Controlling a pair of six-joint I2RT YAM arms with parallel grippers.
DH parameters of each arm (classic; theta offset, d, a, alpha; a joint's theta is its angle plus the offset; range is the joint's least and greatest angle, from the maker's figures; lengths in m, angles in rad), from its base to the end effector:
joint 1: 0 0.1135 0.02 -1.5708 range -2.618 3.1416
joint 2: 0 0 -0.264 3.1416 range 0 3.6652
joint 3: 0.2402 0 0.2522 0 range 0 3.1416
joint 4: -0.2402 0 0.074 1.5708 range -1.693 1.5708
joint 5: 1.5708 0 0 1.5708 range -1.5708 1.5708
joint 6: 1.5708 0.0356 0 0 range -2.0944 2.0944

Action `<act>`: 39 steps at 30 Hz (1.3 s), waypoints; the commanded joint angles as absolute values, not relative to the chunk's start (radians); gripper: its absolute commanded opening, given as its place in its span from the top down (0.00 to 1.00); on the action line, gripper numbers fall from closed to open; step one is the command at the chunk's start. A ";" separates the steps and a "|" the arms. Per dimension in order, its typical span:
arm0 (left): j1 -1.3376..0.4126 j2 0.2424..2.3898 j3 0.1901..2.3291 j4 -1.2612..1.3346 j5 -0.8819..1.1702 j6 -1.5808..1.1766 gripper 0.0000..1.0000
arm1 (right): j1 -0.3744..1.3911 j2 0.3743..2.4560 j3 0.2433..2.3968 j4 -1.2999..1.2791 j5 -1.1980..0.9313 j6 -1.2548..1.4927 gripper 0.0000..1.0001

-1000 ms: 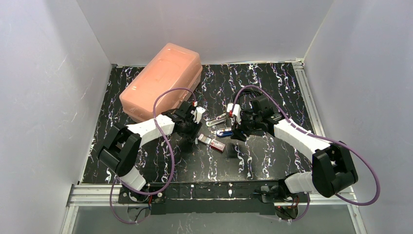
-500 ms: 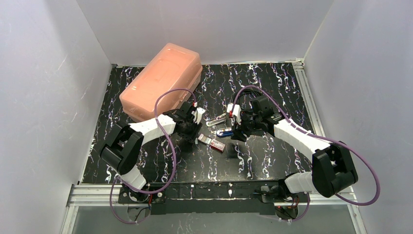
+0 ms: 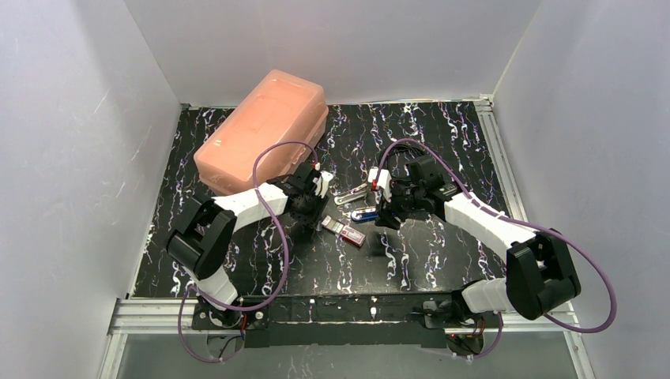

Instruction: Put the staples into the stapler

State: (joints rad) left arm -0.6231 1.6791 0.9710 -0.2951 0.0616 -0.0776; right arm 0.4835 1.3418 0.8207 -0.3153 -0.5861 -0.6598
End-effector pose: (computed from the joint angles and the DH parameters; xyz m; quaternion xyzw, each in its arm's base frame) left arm 0.2687 -0.1958 0.1699 0.2668 0.9217 -0.1238 0.2527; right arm 0.2315 0.1438 0.2238 -0.5706 0.6954 0.2383 0.3661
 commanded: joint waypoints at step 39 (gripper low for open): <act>-0.560 1.455 0.938 -0.302 0.300 -0.012 1.00 | 0.476 1.315 0.996 -0.393 -0.738 -0.624 0.33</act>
